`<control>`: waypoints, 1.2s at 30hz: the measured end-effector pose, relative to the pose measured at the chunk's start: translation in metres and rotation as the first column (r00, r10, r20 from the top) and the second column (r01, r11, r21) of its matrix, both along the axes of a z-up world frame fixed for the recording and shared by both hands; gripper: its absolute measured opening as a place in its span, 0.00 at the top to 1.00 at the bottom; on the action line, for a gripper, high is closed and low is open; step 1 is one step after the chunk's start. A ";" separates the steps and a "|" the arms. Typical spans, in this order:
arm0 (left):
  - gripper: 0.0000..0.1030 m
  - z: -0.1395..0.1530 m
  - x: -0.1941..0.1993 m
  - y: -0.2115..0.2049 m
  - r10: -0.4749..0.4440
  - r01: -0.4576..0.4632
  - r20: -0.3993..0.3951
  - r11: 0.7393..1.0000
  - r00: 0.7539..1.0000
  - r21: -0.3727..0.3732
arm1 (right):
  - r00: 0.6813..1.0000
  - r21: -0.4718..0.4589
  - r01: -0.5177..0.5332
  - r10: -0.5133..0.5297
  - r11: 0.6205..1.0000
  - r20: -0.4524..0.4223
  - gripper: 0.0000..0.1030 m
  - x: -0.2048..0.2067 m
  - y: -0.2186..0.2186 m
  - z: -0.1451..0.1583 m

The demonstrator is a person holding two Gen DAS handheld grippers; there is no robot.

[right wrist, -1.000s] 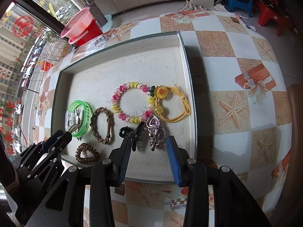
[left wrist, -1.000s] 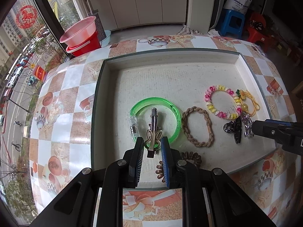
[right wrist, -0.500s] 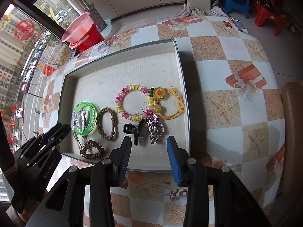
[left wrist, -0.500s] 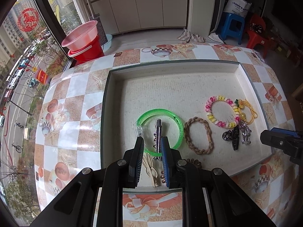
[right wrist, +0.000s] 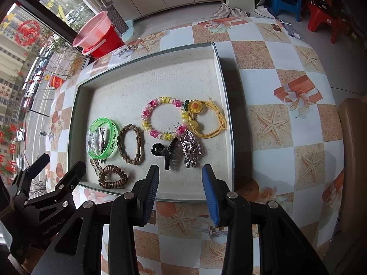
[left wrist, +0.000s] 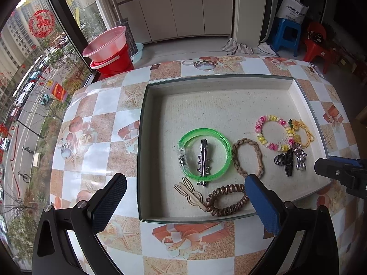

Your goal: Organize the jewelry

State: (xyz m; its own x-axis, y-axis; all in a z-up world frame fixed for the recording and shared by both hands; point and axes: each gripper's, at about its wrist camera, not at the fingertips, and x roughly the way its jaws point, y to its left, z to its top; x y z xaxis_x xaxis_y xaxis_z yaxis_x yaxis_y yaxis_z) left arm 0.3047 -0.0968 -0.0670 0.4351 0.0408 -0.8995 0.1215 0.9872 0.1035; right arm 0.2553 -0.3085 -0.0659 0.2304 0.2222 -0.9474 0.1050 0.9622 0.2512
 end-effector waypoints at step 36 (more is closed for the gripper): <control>0.00 0.017 -0.128 0.042 0.051 -0.052 -0.022 0.998 0.998 -0.020 | 0.989 -0.131 -0.091 0.104 0.987 0.100 0.14 -0.116 0.044 0.016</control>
